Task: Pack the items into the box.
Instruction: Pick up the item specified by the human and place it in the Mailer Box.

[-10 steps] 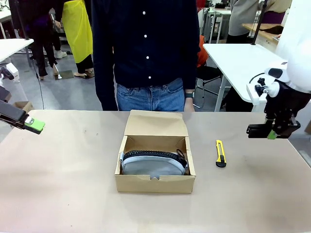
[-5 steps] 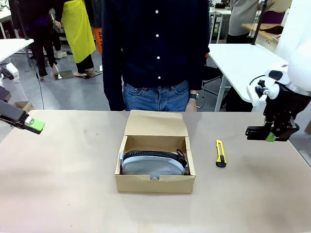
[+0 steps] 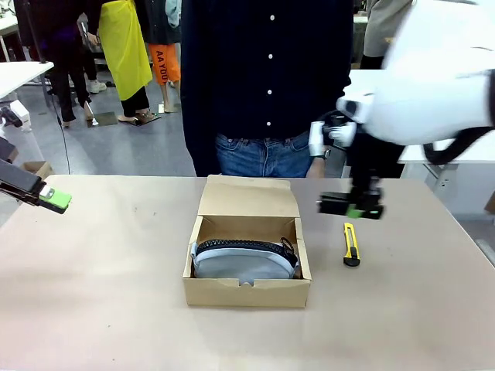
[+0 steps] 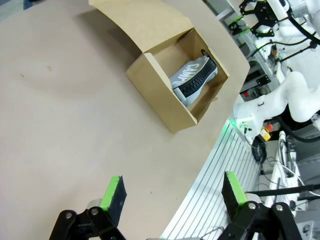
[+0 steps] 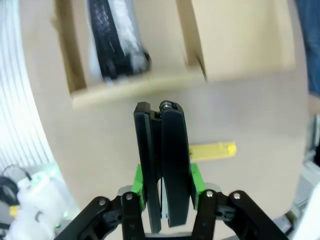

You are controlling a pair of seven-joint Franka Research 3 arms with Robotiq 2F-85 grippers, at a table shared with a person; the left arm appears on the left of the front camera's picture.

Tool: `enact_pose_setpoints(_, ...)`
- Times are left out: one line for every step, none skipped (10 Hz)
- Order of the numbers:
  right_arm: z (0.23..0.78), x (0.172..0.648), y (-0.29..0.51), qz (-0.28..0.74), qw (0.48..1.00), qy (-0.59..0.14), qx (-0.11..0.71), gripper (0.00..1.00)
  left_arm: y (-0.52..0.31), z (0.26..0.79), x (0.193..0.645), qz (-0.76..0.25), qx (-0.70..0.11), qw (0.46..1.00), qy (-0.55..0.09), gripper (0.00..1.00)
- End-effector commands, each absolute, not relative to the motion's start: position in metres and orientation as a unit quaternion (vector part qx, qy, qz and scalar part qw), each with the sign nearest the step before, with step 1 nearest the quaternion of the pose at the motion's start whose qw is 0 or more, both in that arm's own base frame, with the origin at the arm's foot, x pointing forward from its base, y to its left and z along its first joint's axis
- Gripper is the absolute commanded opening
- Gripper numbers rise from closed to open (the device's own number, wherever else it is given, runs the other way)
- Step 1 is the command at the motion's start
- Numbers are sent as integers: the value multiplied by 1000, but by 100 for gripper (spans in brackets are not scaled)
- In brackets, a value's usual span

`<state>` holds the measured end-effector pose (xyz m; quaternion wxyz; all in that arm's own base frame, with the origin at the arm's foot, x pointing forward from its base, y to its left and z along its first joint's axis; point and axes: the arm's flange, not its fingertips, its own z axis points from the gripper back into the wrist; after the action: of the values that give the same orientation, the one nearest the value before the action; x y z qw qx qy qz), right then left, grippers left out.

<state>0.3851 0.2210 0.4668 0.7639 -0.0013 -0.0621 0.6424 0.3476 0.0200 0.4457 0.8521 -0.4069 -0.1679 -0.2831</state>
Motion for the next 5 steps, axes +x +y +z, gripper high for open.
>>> enact_pose_setpoints(456, 414, 284, 666, 743, -64, 30, 42, 23, 445, 346, -289, -405, 851, -171, 100)
enact_pose_setpoints(448, 417, 319, 678, 731, -65, 43, 42, 23, 445, 346, -289, -405, 851, -171, 100)
enact_pose_setpoints(440, 419, 348, 679, 730, -63, 44, 42, 23, 445, 346, -289, -405, 851, -171, 100)
enact_pose_setpoints(432, 420, 370, 674, 736, -62, 22, 42, 23, 445, 346, -289, -405, 851, -171, 100)
enact_pose_setpoints(424, 419, 383, 682, 728, -56, 32, 42, 23, 445, 346, -289, -405, 851, -171, 100)
